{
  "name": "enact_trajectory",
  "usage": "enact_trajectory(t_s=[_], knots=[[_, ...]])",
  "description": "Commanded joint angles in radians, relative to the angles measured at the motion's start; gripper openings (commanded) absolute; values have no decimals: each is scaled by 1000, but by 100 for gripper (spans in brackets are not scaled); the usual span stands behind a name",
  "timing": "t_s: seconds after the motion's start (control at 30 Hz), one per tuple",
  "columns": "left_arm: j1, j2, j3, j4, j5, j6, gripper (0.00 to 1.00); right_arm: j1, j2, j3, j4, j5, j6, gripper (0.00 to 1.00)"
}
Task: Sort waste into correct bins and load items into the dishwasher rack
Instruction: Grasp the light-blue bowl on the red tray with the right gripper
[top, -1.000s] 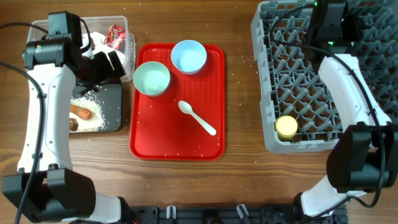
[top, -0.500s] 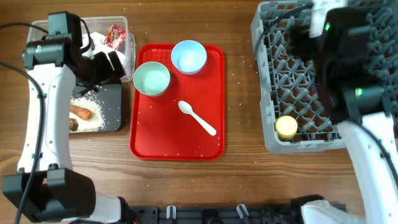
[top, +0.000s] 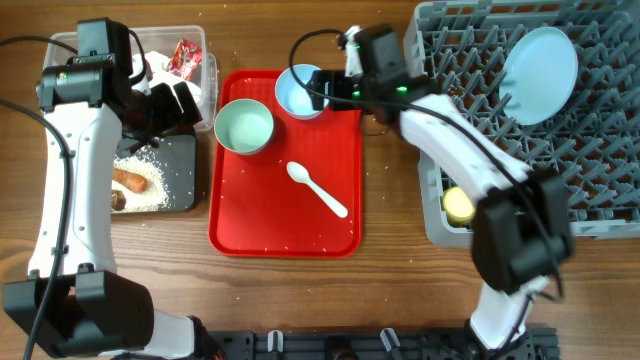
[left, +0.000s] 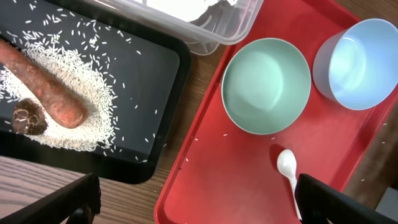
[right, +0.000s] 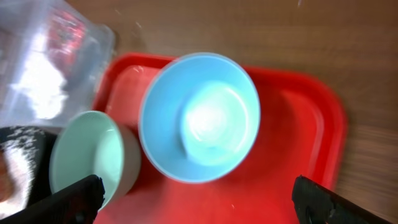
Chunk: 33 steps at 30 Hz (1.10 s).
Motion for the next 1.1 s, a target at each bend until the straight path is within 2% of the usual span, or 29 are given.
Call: enact_trajectory(t_s=[0.0,0.1,0.37,0.4,0.67,0.93,1.07], knots=[[4,4,-1,0,-6,1,100,30,98,63,10,81,122,99],[4,4,-1,0,-6,1,100,37,158,63,16,129,169,94],[4,4,-1,0,-6,1,100,38,256,62,35,141,195,65],[4,4,-1,0,-6,1,100,38,257,61,32,141,191,56],[4,4,-1,0,-6,1,100,38,257,61,-79,115,82,5],[4,4,-1,0,-6,1,100,28,232,64,-213,115,30,4],[3,4,-1,0,-6,1,100,16,138,68,-307,120,-12,4]])
